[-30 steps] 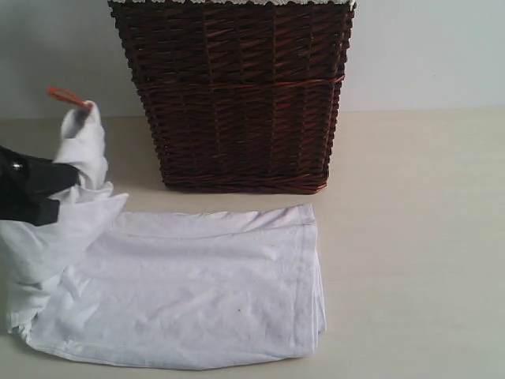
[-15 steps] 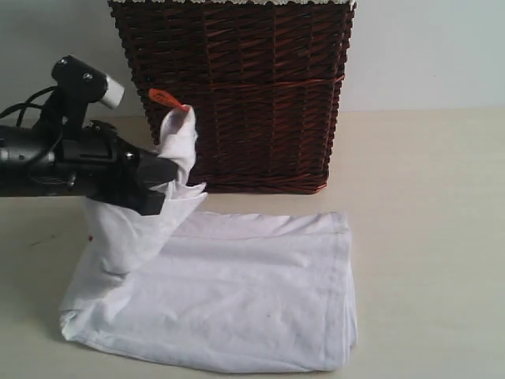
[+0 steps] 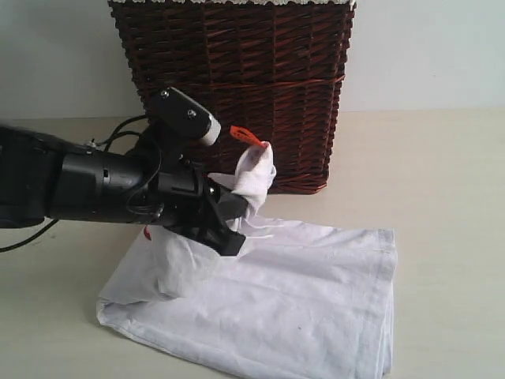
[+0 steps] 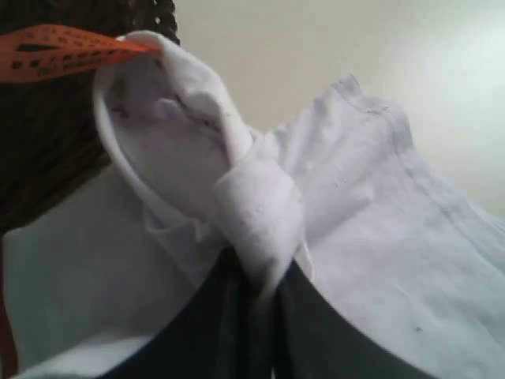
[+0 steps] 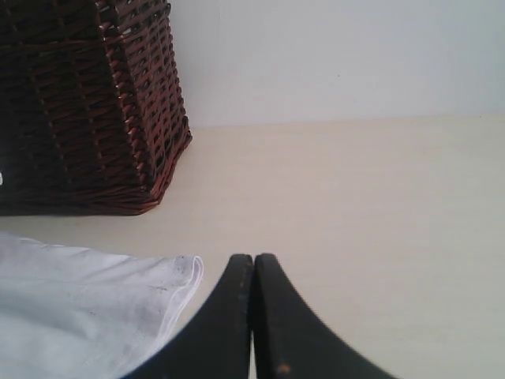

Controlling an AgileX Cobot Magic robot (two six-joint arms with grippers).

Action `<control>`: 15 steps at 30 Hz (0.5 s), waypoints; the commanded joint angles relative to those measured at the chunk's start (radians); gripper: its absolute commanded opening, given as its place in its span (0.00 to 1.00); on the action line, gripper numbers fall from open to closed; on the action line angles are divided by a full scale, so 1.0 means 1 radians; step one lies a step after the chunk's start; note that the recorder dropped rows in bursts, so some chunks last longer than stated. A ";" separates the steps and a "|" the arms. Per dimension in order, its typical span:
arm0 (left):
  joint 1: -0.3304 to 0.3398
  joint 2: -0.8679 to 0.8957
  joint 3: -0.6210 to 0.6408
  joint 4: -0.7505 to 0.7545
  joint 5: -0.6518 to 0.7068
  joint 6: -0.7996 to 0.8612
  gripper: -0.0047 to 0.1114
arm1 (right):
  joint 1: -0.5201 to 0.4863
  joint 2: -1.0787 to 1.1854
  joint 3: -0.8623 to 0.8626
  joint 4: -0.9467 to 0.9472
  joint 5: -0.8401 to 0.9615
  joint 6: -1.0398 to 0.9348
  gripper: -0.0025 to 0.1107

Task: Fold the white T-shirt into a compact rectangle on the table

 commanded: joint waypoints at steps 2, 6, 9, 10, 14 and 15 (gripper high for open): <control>-0.027 0.023 -0.057 -0.013 -0.021 0.004 0.04 | 0.001 -0.006 0.004 0.005 -0.002 -0.006 0.02; -0.073 0.083 -0.061 -0.013 -0.015 0.008 0.04 | 0.001 -0.006 0.004 0.005 -0.002 -0.006 0.02; -0.102 0.115 -0.061 -0.013 0.020 0.005 0.04 | 0.001 -0.006 0.004 0.005 -0.002 -0.006 0.02; -0.111 0.123 -0.061 -0.013 0.039 0.005 0.04 | 0.001 -0.006 0.004 0.005 -0.002 -0.006 0.02; -0.152 0.137 -0.072 -0.013 0.122 0.005 0.04 | 0.001 -0.006 0.004 0.005 -0.002 -0.006 0.02; -0.165 0.144 -0.081 -0.013 0.135 0.005 0.05 | 0.001 -0.006 0.004 0.005 -0.002 -0.006 0.02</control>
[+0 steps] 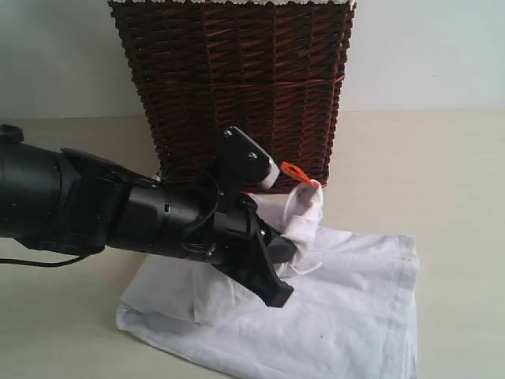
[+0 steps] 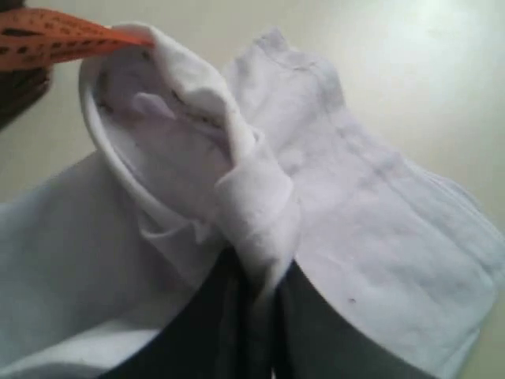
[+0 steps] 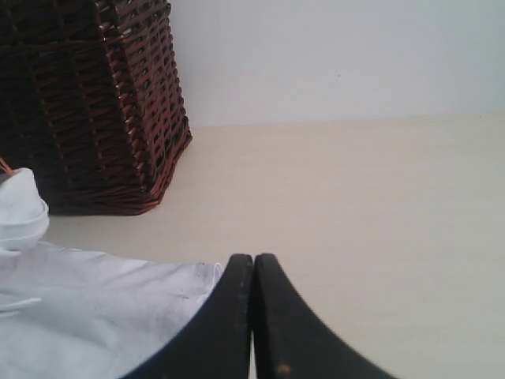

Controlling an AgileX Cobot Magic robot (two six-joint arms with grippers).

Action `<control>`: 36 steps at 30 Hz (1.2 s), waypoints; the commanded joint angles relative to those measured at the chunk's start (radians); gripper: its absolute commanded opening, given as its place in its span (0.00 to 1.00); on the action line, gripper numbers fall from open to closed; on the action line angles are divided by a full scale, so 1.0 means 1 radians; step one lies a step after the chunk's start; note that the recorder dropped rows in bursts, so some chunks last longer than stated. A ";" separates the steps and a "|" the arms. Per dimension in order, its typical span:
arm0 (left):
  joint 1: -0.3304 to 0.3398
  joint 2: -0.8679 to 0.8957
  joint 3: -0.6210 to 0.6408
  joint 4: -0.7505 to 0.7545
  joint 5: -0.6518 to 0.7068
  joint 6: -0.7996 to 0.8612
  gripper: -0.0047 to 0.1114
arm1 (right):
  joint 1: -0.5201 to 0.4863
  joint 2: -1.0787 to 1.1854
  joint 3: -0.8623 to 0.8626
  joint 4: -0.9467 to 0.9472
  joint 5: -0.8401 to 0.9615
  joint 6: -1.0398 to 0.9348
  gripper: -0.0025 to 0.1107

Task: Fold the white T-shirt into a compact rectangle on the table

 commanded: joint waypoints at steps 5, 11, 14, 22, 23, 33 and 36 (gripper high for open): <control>-0.108 0.049 -0.067 -0.007 0.108 0.035 0.32 | 0.001 -0.006 0.004 0.005 -0.002 -0.006 0.02; -0.146 0.086 -0.093 -0.007 0.110 0.008 0.65 | 0.001 -0.006 0.004 0.005 -0.002 -0.006 0.02; -0.154 0.083 -0.114 -0.007 0.109 0.005 0.66 | 0.001 -0.006 0.004 0.004 -0.002 -0.004 0.02; -0.090 -0.044 -0.164 -0.007 -0.251 0.048 0.48 | 0.001 -0.006 0.004 0.004 -0.002 -0.004 0.02; -0.068 -0.044 -0.161 -0.007 -0.260 0.048 0.42 | 0.001 -0.006 0.004 0.004 -0.002 -0.004 0.02; 0.028 0.031 0.075 -0.007 0.318 0.038 0.04 | 0.001 -0.006 0.004 0.004 -0.002 -0.004 0.02; -0.014 0.031 0.075 -0.007 0.504 0.038 0.04 | 0.001 -0.006 0.004 0.004 -0.002 -0.004 0.02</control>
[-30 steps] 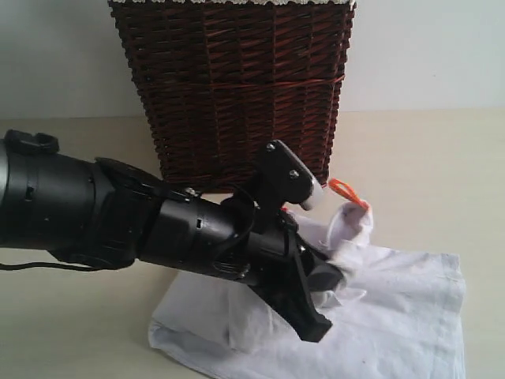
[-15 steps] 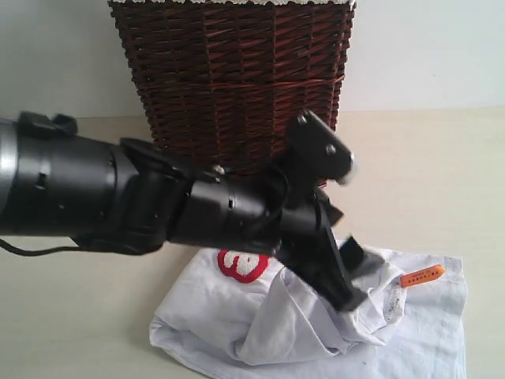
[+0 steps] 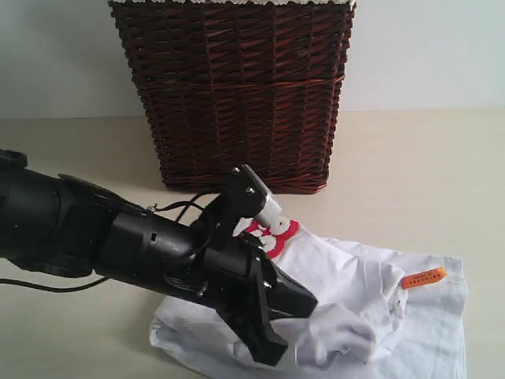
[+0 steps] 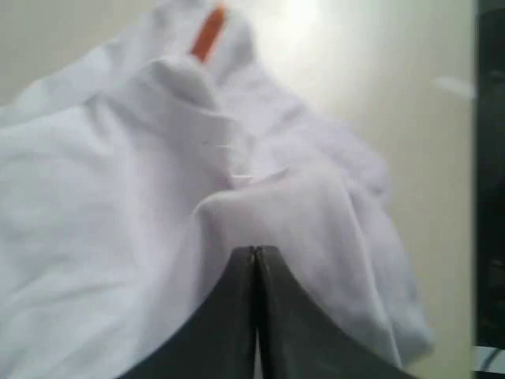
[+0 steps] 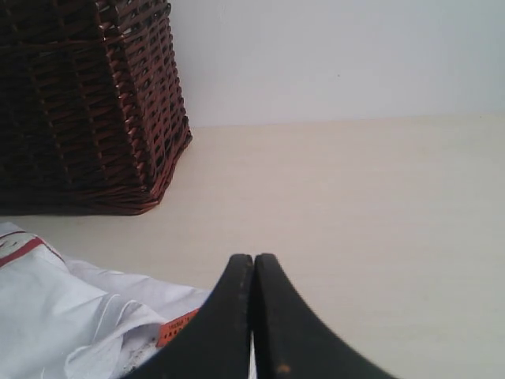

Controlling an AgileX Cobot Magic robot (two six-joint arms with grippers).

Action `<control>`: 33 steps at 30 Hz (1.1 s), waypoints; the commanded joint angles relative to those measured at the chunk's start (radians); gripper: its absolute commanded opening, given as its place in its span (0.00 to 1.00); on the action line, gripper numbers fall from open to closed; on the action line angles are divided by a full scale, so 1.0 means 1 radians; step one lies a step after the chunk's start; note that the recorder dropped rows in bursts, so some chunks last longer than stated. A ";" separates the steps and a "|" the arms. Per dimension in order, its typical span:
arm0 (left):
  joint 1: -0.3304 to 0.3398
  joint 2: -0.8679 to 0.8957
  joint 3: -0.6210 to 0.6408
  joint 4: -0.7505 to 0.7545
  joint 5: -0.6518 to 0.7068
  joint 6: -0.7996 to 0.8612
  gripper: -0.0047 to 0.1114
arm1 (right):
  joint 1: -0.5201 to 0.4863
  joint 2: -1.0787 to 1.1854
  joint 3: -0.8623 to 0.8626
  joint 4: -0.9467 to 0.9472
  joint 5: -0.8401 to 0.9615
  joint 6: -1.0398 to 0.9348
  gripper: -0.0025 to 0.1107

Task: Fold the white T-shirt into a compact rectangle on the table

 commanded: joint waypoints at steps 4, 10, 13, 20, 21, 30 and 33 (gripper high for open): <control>-0.062 -0.003 0.004 -0.007 0.158 0.005 0.04 | 0.001 -0.006 0.004 0.003 -0.004 -0.006 0.02; -0.041 0.046 -0.016 0.018 -0.128 0.102 0.04 | 0.001 -0.006 0.004 0.003 -0.004 -0.004 0.02; -0.041 0.103 -0.025 0.020 -0.097 0.161 0.04 | 0.001 -0.006 0.004 0.003 -0.004 -0.004 0.02; -0.041 0.165 -0.068 0.006 -0.131 0.098 0.04 | 0.001 -0.006 0.004 0.003 -0.004 -0.006 0.02; -0.034 0.165 -0.071 0.006 -0.237 0.041 0.04 | 0.001 -0.006 0.004 0.003 -0.004 -0.006 0.02; 0.268 0.167 -0.041 0.036 -0.368 0.027 0.04 | 0.001 -0.006 0.004 0.003 -0.004 -0.006 0.02; 0.339 0.167 0.006 0.076 -0.416 0.027 0.04 | 0.001 -0.006 0.004 0.003 -0.004 -0.006 0.02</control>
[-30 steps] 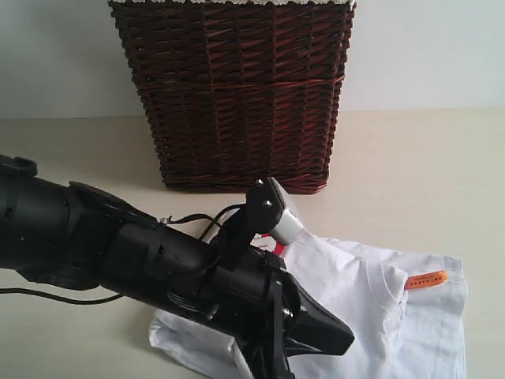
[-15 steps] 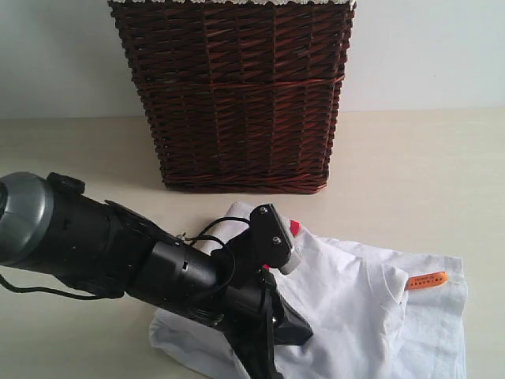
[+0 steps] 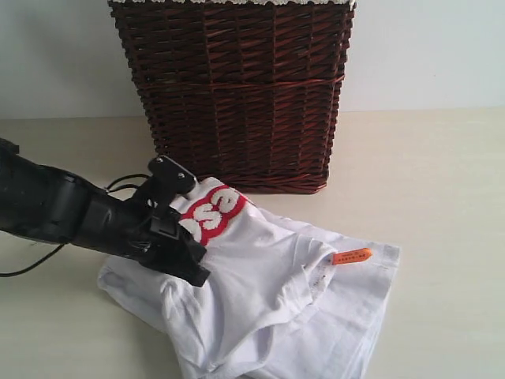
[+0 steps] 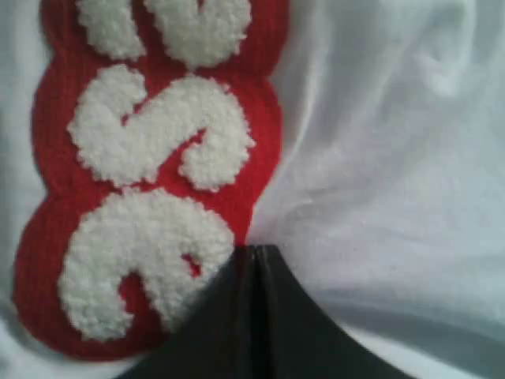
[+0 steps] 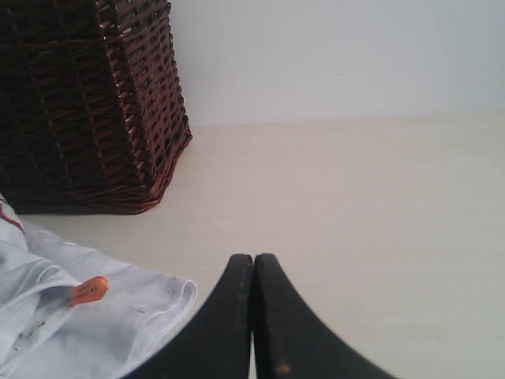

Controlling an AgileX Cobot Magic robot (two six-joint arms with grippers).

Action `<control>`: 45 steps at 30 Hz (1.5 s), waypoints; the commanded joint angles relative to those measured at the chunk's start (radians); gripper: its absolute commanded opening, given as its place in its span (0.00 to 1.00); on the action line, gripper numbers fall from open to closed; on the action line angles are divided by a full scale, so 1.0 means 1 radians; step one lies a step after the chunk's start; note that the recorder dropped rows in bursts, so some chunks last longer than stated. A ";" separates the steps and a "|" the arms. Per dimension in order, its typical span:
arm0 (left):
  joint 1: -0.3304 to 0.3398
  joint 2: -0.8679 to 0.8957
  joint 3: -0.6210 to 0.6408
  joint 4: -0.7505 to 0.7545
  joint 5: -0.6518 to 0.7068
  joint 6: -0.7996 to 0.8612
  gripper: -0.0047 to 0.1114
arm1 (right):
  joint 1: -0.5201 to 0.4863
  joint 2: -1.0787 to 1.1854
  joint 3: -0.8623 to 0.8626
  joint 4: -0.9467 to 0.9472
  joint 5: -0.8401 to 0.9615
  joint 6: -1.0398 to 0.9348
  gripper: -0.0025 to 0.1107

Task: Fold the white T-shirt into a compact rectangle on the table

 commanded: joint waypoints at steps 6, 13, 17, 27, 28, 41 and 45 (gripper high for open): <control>0.178 -0.095 0.131 0.157 -0.072 -0.004 0.04 | 0.001 -0.006 0.004 0.003 -0.004 -0.006 0.02; 0.197 -0.282 0.115 0.157 0.203 -0.003 0.04 | 0.001 -0.006 0.004 0.003 -0.004 -0.006 0.02; 0.189 -0.326 0.113 0.152 0.523 -0.013 0.05 | 0.001 -0.006 0.004 0.003 -0.004 -0.006 0.02; -0.113 -0.240 0.113 0.178 0.441 0.028 0.50 | 0.001 -0.006 0.004 0.003 -0.004 -0.006 0.02; -0.158 -0.234 0.113 0.178 0.344 0.028 0.51 | 0.001 -0.006 0.004 0.003 -0.004 -0.006 0.02; -0.248 -0.201 0.079 0.141 -0.068 0.047 0.49 | 0.001 -0.006 0.004 0.003 -0.004 -0.006 0.02; -0.248 -0.201 0.074 0.141 -0.063 0.047 0.49 | 0.001 -0.006 0.004 0.003 -0.004 -0.006 0.02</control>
